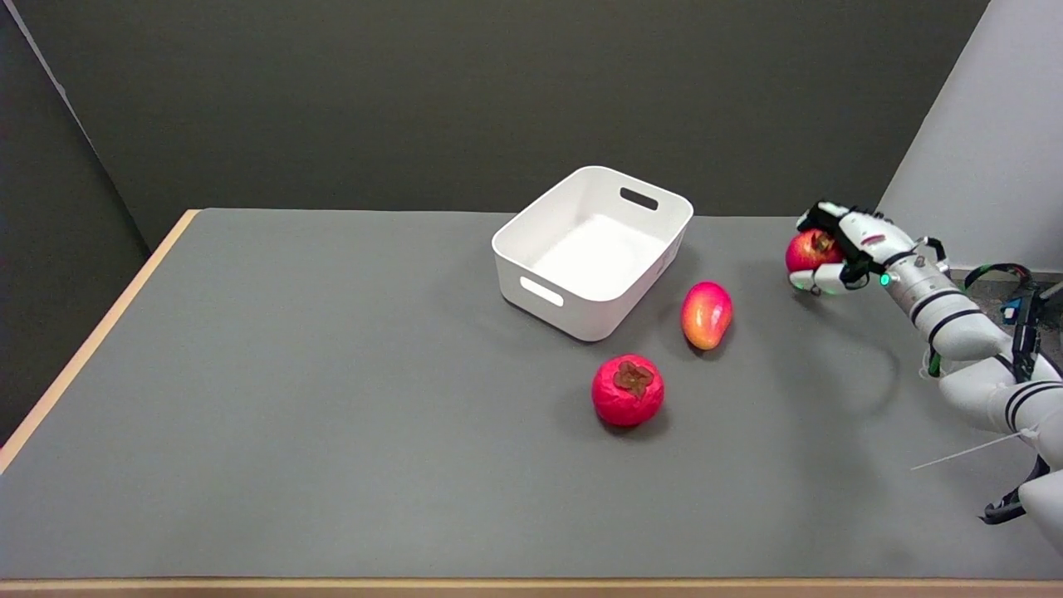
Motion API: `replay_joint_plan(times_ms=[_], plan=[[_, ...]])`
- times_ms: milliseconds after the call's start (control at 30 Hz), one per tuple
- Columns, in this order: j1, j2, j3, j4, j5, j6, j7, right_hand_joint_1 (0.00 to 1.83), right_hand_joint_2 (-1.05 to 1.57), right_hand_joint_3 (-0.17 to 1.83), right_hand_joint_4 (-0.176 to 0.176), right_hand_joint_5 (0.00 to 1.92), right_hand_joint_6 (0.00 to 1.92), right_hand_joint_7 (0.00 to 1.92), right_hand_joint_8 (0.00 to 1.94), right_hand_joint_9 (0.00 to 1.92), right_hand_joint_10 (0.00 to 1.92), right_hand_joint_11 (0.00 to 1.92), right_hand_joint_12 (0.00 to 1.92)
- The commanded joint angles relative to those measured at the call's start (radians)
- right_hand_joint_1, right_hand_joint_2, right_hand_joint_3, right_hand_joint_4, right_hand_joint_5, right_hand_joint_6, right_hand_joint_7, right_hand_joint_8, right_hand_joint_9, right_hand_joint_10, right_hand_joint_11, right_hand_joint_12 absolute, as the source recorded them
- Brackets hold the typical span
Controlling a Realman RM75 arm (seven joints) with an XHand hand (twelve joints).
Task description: Pick up the pomegranate.
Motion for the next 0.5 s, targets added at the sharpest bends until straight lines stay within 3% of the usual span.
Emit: replay_joint_plan(times_ms=[33,333,400,433,500], plan=[[-0.147,0.044,0.167,0.359,0.12,0.193,0.007,1.33,1.2,0.12,-0.162,0.52,1.56,0.77,1.39,0.73,1.55,0.78,1.92],[-0.199,0.079,0.214,0.612,0.118,0.277,0.035,1.33,1.19,0.14,-0.168,0.52,1.54,0.77,1.4,0.74,1.55,0.78,1.92],[-0.201,0.083,0.207,0.656,0.108,0.281,0.072,1.2,1.15,0.29,-0.116,0.53,1.58,0.8,1.43,0.76,1.48,0.78,1.92],[-0.2,0.085,0.198,0.68,0.099,0.284,0.095,1.19,1.14,0.31,-0.109,0.53,1.59,0.8,1.43,0.76,1.48,0.78,1.92],[-0.187,0.085,0.175,0.708,0.073,0.283,0.122,1.33,1.19,0.14,-0.166,0.51,1.54,0.77,1.4,0.74,1.56,0.8,1.92]])
